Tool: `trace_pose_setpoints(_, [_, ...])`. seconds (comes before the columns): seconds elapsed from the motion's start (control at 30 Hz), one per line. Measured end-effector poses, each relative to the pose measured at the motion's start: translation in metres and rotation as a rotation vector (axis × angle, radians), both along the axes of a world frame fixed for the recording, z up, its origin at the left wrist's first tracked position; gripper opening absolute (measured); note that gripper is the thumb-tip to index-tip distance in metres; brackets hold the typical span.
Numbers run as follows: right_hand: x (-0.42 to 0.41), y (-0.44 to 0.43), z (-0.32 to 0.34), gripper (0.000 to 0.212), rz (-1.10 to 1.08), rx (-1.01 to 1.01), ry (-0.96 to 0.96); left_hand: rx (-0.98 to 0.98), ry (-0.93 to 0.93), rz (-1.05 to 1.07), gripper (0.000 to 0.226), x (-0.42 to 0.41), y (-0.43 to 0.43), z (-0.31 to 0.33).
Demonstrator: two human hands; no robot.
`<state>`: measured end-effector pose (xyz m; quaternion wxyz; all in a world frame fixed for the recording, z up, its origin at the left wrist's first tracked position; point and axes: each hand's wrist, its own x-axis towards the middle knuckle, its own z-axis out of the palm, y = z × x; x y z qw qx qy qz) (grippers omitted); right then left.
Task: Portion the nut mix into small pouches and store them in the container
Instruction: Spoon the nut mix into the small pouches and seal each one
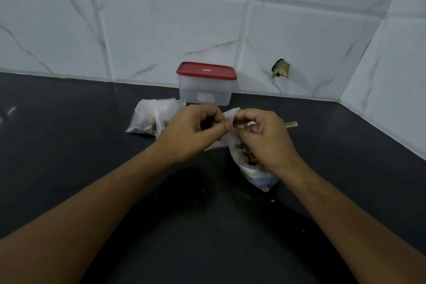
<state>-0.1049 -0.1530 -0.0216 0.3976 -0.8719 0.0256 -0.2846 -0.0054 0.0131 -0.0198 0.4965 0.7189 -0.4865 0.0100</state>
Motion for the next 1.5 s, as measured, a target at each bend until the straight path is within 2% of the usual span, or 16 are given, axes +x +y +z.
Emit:
trace_pose_setpoints(0.03, [0.0, -0.001, 0.0, 0.018, 0.006, 0.018, 0.0, -0.018, -0.074, 0.029, 0.003, 0.002, 0.001, 0.0])
trace_pose_setpoints(0.07, [0.0, -0.002, 0.0, 0.019, 0.014, 0.047, 0.0, -0.025, -0.162, 0.066, 0.009, 0.004, 0.002, 0.001])
trace_pose_setpoints(0.17, [0.0, -0.001, 0.001, 0.018, 0.044, 0.144, 0.01, 0.061, -0.382, 0.127, 0.053, 0.012, 0.003, -0.002])
trace_pose_setpoints(0.27, [0.0, -0.001, 0.0, 0.015, 0.075, 0.158, -0.015, 0.181, -0.43, 0.126, 0.09, 0.011, 0.001, -0.008])
trace_pose_setpoints(0.33, [0.0, 0.0, -0.001, 0.014, 0.086, 0.124, -0.045, 0.224, -0.423, 0.126, 0.097, 0.011, 0.0, -0.011])
trace_pose_setpoints(0.43, [0.001, 0.003, -0.001, 0.015, 0.066, 0.023, -0.055, 0.228, -0.412, 0.138, 0.092, 0.012, 0.0, -0.01])
trace_pose_setpoints(0.6, [0.0, 0.004, 0.0, 0.018, 0.029, -0.067, -0.036, 0.179, -0.38, 0.145, 0.069, 0.014, -0.002, -0.009])
trace_pose_setpoints(0.73, [-0.001, 0.005, 0.003, 0.009, 0.071, -0.013, -0.075, 0.148, -0.299, 0.124, 0.055, 0.017, -0.001, -0.012])
trace_pose_setpoints(0.8, [-0.002, 0.001, 0.007, 0.005, 0.028, -0.022, -0.127, 0.138, -0.251, 0.14, 0.056, 0.02, -0.001, -0.013])
trace_pose_setpoints(0.93, [-0.006, -0.025, 0.018, 0.007, -0.19, -0.135, -0.227, 0.17, -0.172, 0.151, 0.066, 0.02, 0.0, -0.015])
trace_pose_setpoints(1.03, [-0.009, -0.05, 0.02, 0.013, -0.339, -0.226, -0.152, 0.216, -0.162, 0.125, 0.076, 0.018, -0.001, -0.017])
trace_pose_setpoints(1.17, [-0.014, -0.074, 0.017, 0.037, -0.513, -0.301, 0.039, 0.208, -0.145, 0.137, 0.08, 0.015, -0.001, -0.018])
trace_pose_setpoints(1.27, [-0.019, -0.083, 0.017, 0.057, -0.602, -0.286, 0.261, 0.206, -0.143, 0.157, 0.077, 0.011, -0.002, -0.017])
trace_pose_setpoints(1.33, [-0.021, -0.086, 0.018, 0.058, -0.625, -0.255, 0.387, 0.223, -0.148, 0.177, 0.074, 0.01, -0.003, -0.016])
trace_pose_setpoints(1.4, [-0.02, -0.088, 0.016, 0.046, -0.542, -0.083, 0.37, 0.248, -0.138, 0.182, 0.074, 0.008, -0.004, -0.016])
trace_pose_setpoints(1.5, [-0.016, -0.084, 0.016, 0.025, -0.341, 0.282, 0.207, 0.244, -0.09, 0.141, 0.068, 0.006, -0.003, -0.015])
